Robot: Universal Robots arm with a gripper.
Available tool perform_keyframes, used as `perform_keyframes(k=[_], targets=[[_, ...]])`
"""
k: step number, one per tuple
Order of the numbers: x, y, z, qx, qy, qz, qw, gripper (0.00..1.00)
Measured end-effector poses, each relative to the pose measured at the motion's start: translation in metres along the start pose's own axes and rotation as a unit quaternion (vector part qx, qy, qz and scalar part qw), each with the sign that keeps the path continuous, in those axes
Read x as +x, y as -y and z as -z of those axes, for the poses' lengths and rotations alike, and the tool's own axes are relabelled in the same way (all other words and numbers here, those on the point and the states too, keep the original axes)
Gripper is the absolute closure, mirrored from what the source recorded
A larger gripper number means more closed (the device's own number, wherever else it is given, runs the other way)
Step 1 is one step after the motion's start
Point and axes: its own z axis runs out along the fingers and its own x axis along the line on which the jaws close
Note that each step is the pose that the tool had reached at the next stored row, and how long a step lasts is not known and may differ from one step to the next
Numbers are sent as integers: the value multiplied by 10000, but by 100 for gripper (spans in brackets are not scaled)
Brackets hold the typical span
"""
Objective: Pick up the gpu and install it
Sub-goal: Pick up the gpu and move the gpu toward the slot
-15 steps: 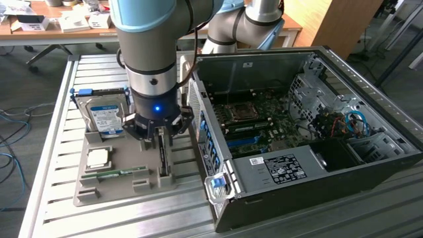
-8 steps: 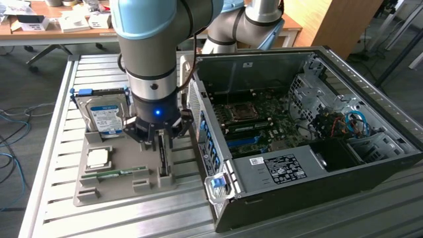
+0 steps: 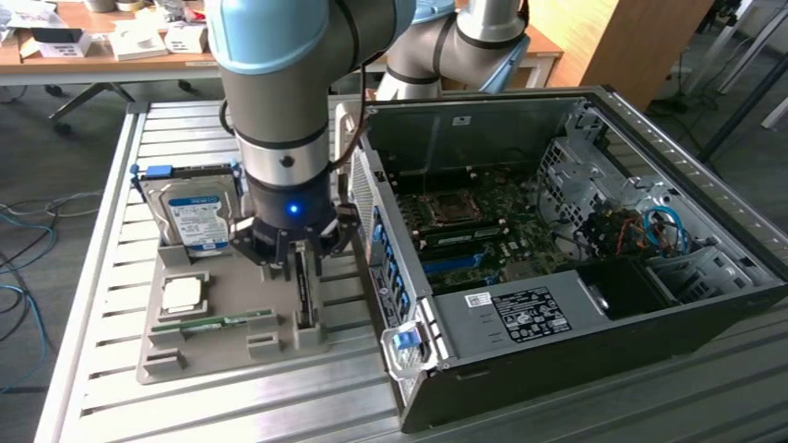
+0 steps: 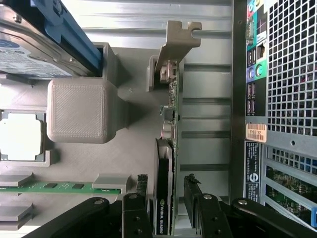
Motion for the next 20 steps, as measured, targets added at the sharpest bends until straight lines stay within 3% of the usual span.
perform_keyframes(k=[20], targets=[[10,-26,-119,1,-1,0,10000,57]])
